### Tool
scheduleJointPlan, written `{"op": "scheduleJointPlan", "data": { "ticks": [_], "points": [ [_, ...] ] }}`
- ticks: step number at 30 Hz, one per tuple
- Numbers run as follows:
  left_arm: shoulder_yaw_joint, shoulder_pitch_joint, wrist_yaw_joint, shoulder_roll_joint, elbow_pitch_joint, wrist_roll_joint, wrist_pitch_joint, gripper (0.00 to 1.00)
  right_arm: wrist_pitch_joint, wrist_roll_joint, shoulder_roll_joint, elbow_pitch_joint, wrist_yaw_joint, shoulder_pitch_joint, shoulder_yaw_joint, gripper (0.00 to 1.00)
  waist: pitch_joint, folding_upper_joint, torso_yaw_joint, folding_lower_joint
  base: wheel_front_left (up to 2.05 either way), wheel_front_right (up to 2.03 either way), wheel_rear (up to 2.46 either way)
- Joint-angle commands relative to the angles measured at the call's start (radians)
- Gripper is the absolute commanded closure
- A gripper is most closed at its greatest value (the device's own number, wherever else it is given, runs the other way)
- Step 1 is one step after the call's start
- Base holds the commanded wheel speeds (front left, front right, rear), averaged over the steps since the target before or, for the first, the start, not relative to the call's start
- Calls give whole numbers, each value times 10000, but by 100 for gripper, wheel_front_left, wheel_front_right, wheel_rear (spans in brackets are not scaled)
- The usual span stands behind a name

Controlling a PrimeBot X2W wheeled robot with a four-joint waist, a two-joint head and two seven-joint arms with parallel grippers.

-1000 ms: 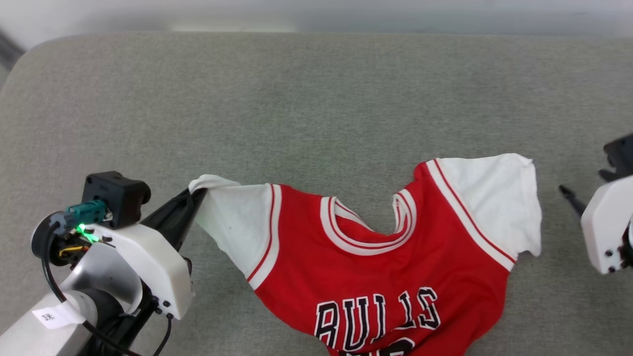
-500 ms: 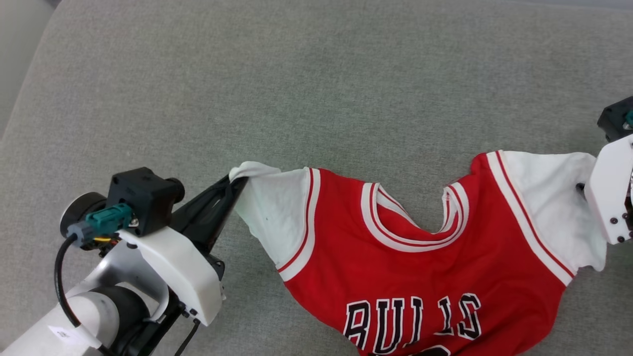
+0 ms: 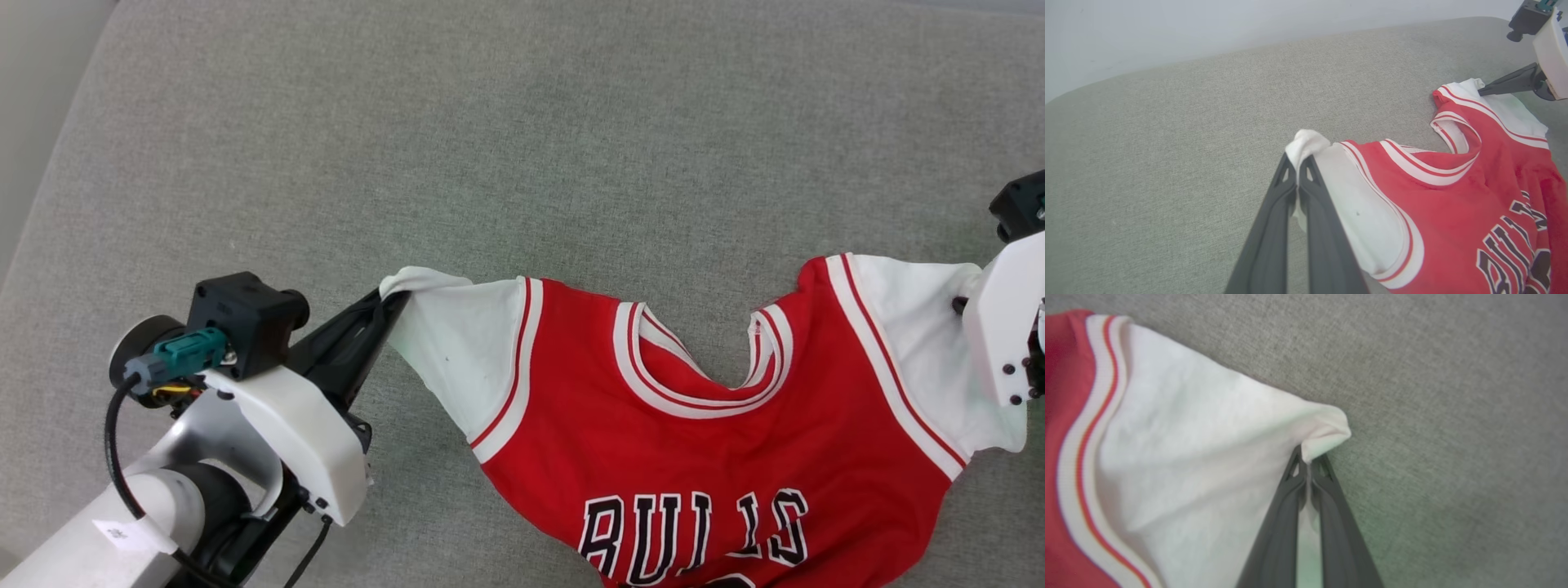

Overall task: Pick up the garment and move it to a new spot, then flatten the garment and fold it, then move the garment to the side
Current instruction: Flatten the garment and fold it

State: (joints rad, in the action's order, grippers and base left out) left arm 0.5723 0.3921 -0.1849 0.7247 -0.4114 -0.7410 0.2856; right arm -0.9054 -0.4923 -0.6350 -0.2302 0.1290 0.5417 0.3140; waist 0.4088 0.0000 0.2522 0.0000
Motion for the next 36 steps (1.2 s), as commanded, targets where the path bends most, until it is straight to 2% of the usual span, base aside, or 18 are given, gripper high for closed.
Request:
{"op": "scheduleJointPlan", "data": {
  "ticks": [1,8,13,20,24,36],
  "points": [
    [-72,-91,-14,79,61,46,-108,100,313,-37,208,-324,31,-448,299,100,-263,0,-118,0,0,0,0],
    [-476,-576,-294,467,127,-30,-395,100,1664,-401,59,-214,16,-127,77,100,-1390,0,-656,0,0,0,0],
    [-873,-908,-547,784,-10,-127,-582,100,2225,-554,-170,102,14,11,3,100,-2069,0,-975,0,0,0,0],
    [-1881,-1304,-1020,1505,-413,-286,-891,100,3102,-588,-369,1114,14,341,-319,100,-2829,0,-1533,0,0,0,0],
    [-2573,-1381,-1254,1975,-689,-323,-1062,100,3364,-566,-347,1791,16,509,-595,100,-3034,0,-1822,0,0,0,0],
    [-4525,-582,-1594,2746,-1484,-303,-1845,100,3554,-165,301,3331,14,1164,-1921,100,-3325,0,-2378,0,0,0,0]
  ]
}}
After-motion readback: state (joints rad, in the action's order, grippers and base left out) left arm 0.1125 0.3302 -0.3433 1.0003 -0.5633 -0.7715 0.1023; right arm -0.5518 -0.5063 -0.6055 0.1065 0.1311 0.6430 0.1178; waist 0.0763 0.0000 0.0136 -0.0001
